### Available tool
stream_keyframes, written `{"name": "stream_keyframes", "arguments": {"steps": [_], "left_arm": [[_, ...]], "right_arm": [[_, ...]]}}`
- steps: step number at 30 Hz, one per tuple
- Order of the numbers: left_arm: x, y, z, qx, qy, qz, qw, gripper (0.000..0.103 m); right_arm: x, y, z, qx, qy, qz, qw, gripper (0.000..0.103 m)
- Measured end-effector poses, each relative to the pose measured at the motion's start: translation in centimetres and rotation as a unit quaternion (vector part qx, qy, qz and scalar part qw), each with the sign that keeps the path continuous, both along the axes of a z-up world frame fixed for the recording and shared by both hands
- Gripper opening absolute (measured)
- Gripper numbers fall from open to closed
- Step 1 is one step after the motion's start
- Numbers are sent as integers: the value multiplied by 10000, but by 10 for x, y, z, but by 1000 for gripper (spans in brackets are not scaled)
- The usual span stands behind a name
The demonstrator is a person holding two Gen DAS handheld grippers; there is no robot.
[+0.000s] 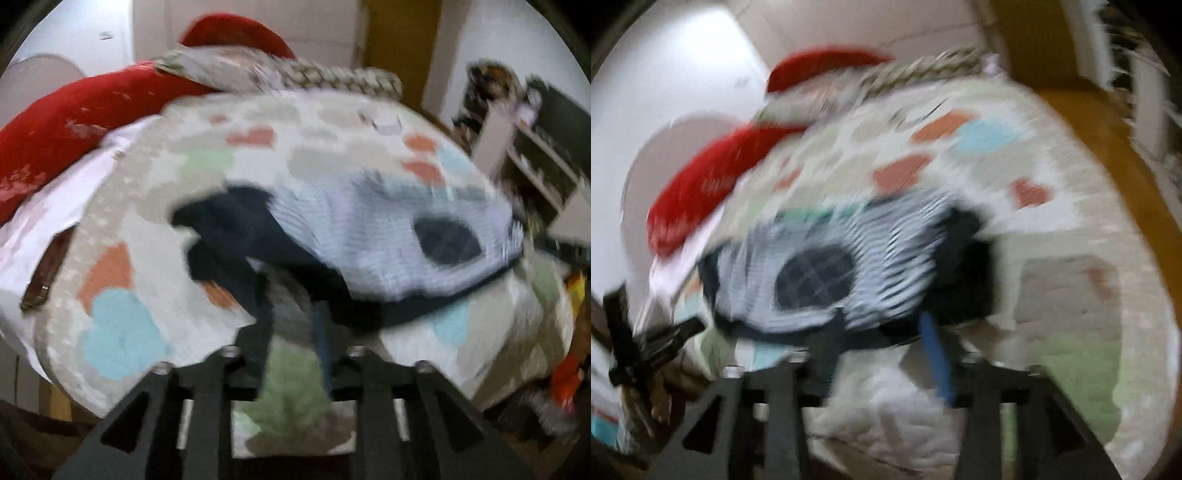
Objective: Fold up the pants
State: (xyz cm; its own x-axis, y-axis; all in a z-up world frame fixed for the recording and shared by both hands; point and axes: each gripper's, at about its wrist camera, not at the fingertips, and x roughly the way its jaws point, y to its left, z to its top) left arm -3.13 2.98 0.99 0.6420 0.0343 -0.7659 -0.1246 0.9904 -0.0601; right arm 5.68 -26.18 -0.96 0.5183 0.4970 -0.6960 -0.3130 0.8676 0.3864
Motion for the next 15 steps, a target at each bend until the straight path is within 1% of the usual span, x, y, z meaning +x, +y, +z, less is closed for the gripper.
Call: {"name": "stream_keyframes", "arguments": {"steps": [1,3,4,6,7,8,9,10,11,12,13,14,15], "left_arm": [[4,8,6,-118,-103,152,9998,46],[20,19,13,-356,-170,339,9986,47],[31,22,15,-432,-182,358,9983,47],[50,25,14,-502,-194,389,9978,47],[62,27,8,-503,-72,510,9974,47],[70,28,-1,-473,104,656,9967,47],[79,29,-17,-307,431,843,9950,46],[82,27,-30,-115,714,960,9928,42],[81,24,-43,55,942,1060,9899,39],[75,21,-48,87,947,1084,9895,39],[66,17,-49,138,839,1111,9902,39],[59,14,-48,136,819,1126,9902,39],[53,13,-49,26,850,1132,9899,39]], "right_arm": [[0,-12,4,56,-78,-241,9997,62],[6,-30,6,216,-33,-512,9984,62],[10,-39,4,352,25,-661,9972,62],[12,-48,1,490,99,-853,9951,62],[14,-52,-3,569,149,-949,9938,63],[18,-55,-4,648,205,-1007,9926,63],[21,-58,-6,734,271,-1044,9915,63],[23,-60,-10,847,390,-1070,9899,63],[24,-62,-12,895,451,-1080,9891,63],[24,-63,-12,924,496,-1107,9883,63],[24,-63,-11,924,478,-1137,9881,63],[24,-62,-10,889,418,-1165,9883,63],[24,-61,-7,844,351,-1184,9887,63]]}}
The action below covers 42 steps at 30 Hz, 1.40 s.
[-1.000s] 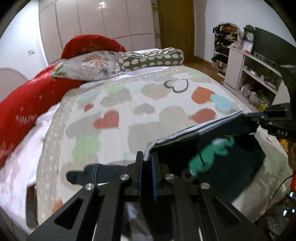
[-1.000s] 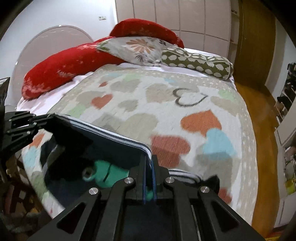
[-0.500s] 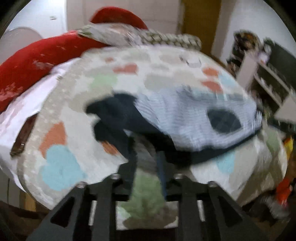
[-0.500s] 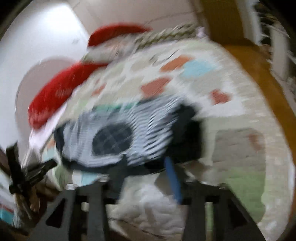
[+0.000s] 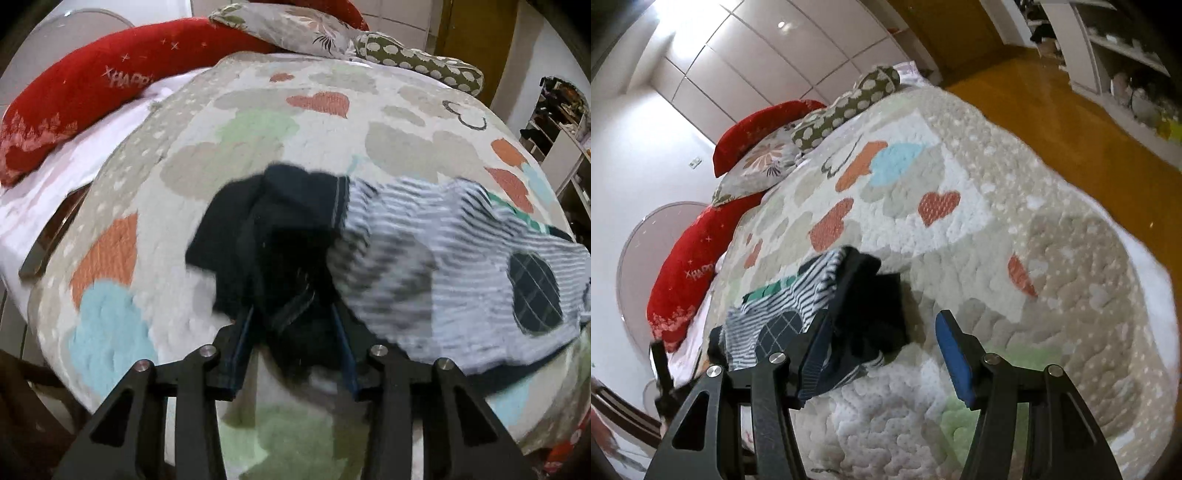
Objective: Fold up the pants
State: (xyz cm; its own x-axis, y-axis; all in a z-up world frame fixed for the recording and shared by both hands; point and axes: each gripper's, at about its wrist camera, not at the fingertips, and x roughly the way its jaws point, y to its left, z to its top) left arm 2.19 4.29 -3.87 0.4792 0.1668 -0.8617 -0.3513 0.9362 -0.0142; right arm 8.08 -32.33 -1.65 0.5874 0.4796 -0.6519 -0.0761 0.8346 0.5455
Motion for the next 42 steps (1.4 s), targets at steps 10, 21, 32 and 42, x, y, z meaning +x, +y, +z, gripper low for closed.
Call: {"name": "stream_keyframes", "arguments": {"steps": [10,21,32,42], "left_arm": [[-17,20,-3,-1059,-310,264,9935,39],[-35,24,43,-1000,-943,449,9895,40],[-3,47,43,-890,-632,647,9919,68],[5,22,37,-525,-3,424,9977,10]], "right_arm": [[58,51,-40,-403,542,198,9975,74],[49,33,13,-426,-31,196,9989,18],[31,-12,-2,-309,162,-1036,9940,55],[12,10,25,-678,-294,-783,9942,57]]}}
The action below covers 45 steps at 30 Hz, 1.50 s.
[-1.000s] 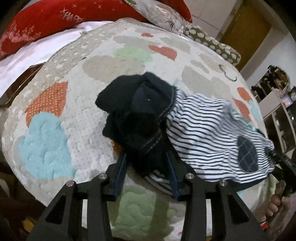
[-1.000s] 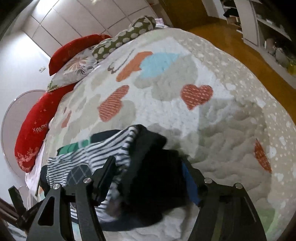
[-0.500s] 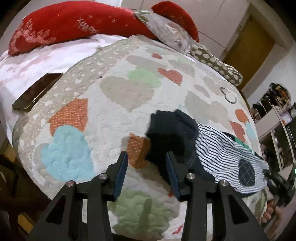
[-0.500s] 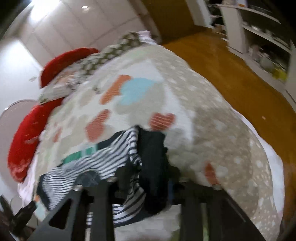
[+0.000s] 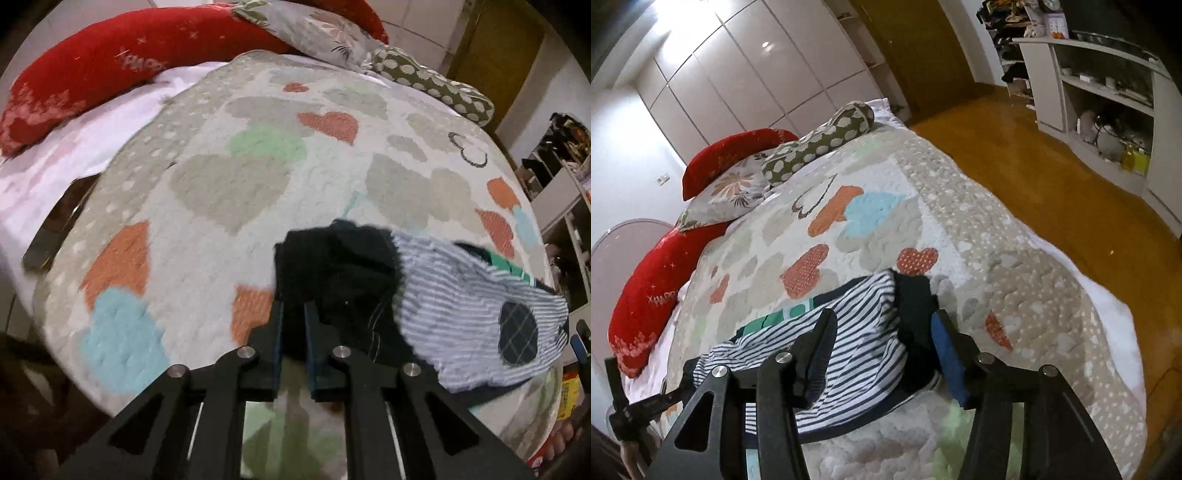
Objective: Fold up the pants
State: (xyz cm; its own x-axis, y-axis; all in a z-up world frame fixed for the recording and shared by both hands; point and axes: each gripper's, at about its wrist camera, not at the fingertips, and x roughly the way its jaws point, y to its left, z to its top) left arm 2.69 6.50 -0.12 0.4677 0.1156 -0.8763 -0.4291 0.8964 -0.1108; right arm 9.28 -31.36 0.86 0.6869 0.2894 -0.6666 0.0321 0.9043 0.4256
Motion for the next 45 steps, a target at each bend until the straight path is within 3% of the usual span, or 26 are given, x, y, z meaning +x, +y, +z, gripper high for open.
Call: {"name": "stream_keyframes", "arguments": {"steps": [1,2,5,8,10,12,14,15,17,19,21,23,24,25,27,29,30,33,34,35,36,37,38,41,43,45], "left_arm": [[-5,2,-4,-26,87,63,9999,10],[-10,6,-15,-2,328,145,9994,2],[-14,23,-48,-223,794,287,9962,2],[-25,32,-34,-455,442,328,9974,2],[-33,28,-8,-270,-26,299,9992,2],[-32,16,12,-22,-363,123,9993,10],[-20,-2,24,11,-696,-227,9973,38],[-14,-10,24,27,-788,-342,9963,41],[7,-29,16,115,-944,-646,9934,41],[24,-38,-2,195,-738,-693,9947,41],[35,-43,-25,315,-480,-610,9965,41],[34,-47,-36,492,-503,-573,9959,41],[32,-54,-37,712,-546,-614,9941,41],[31,-59,-38,871,-526,-658,9926,41],[29,-62,-39,1032,-493,-704,9909,41],[28,-59,-38,940,-509,-686,9919,41],[26,-58,-38,897,-519,-675,9923,41],[26,-59,-38,894,-548,-655,9923,41],[25,-60,-39,953,-553,-663,9917,41],[26,-62,-40,1008,-557,-671,9911,41],[26,-63,-40,1063,-560,-680,9904,41],[26,-65,-41,1126,-564,-695,9896,41],[27,-66,-42,1179,-567,-707,9889,42],[26,-71,-43,1376,-587,-705,9862,43],[24,-75,-44,1557,-622,-718,9832,44],[21,-78,-43,1698,-628,-793,9803,45]], "right_arm": [[-1,0,-3,84,35,11,10000,57],[-3,0,-6,160,73,11,9998,57],[-8,6,-13,267,136,78,9995,57],[-9,16,-11,147,100,170,9997,57],[-10,25,-2,73,-49,277,9996,57],[-7,37,4,46,-142,463,9988,57],[4,62,8,158,-169,944,9953,57],[11,72,8,251,-148,1163,9928,57],[29,104,4,564,-9,1706,9837,57],[51,137,-6,1004,272,2245,9689,58],[74,166,-23,1639,698,2724,9455,58],[96,192,-50,2318,1278,3082,9137,58],[104,200,-63,2493,1493,3094,9055,57],[111,205,-78,2489,1652,2970,9069,55],[120,197,-87,2385,1683,2756,9159,20],[126,174,-86,2140,1542,2401,9342,5],[127,156,-82,1972,1370,2142,9468,2],[127,97,-76,1813,1157,1419,9662,0],[125,78,-70,1584,1096,1017,9760,0],[122,60,-61,987,1017,439,9889,2],[114,39,-52,732,796,16,9941,2],[109,26,-46,775,709,-141,9944,2],[100,17,-40,843,660,-249,9939,13],[67,28,-17,789,277,82,9965,29],[46,59,-13,765,117,795,9938,35],[28,93,-25,690,261,1627,9839,37]]}}
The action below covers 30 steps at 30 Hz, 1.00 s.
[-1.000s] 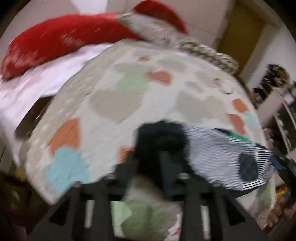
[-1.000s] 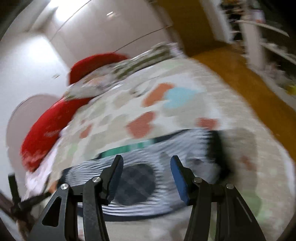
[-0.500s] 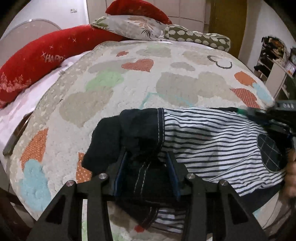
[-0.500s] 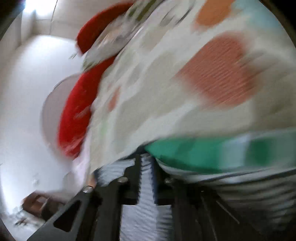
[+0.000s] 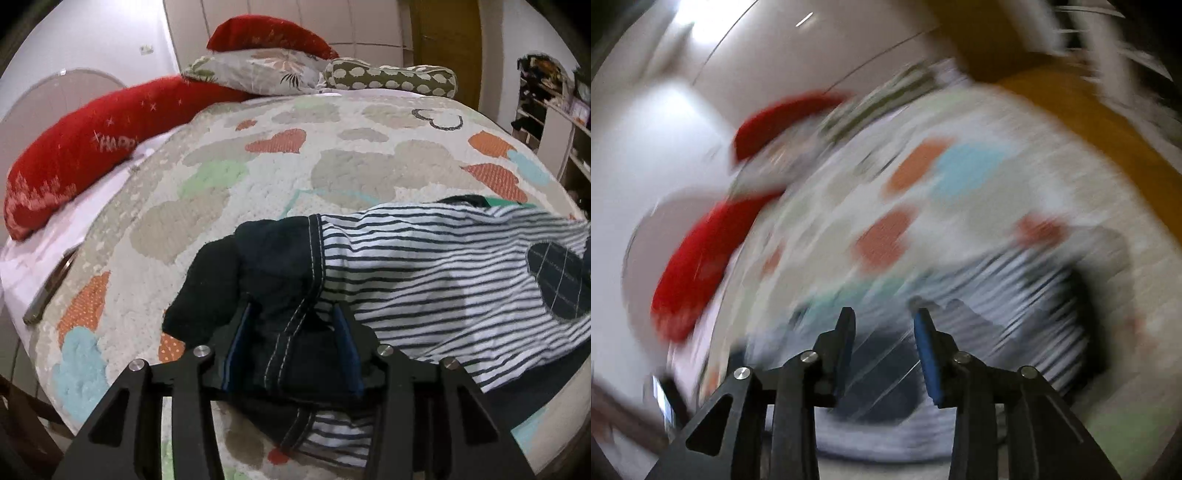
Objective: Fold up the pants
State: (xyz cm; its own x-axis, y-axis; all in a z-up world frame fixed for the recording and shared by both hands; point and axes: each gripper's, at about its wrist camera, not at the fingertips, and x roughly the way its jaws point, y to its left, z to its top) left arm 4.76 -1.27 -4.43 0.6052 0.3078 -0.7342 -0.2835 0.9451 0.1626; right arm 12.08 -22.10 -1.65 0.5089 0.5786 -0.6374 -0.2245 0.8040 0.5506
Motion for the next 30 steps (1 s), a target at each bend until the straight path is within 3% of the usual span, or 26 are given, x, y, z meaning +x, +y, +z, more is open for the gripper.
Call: {"name": "stream_keyframes", "arguments": {"steps": [3,6,8,10,11,12,13,15,19,25,30], "left_arm": [[-13,2,16,-145,63,-33,9999,44],[-30,3,40,-281,-68,-62,9996,52],[-32,2,52,-382,-119,-140,9991,65],[-25,-2,61,-669,-57,-233,9975,65],[-17,-6,64,-891,10,-327,9955,65],[-9,-12,66,-1066,67,-437,9933,65],[-1,-19,68,-1233,125,-560,9907,65],[18,-38,73,-1508,273,-839,9846,65],[69,-96,82,-1874,648,-1620,9666,66],[126,-195,70,-1445,1116,-2437,9525,66],[167,-248,52,-1652,1622,-3027,9245,66]], "right_arm": [[-9,-2,-26,-75,277,169,9994,34],[-9,-58,-39,777,617,-462,9940,31],[-14,-102,-32,730,586,-1284,9873,31],[-24,-133,-26,934,549,-1701,9794,31],[-32,-143,-18,742,469,-1938,9771,36],[-42,-147,-6,183,290,-2285,9729,51],[-49,-146,2,-135,82,-2438,9697,56],[-63,-148,12,-292,-261,-2395,9701,60],[-71,-138,9,-11,-214,-1784,9837,61],[-63,-130,-15,75,15,-1511,9885,61],[-47,-121,-22,38,-8,-1348,9909,64]]}}
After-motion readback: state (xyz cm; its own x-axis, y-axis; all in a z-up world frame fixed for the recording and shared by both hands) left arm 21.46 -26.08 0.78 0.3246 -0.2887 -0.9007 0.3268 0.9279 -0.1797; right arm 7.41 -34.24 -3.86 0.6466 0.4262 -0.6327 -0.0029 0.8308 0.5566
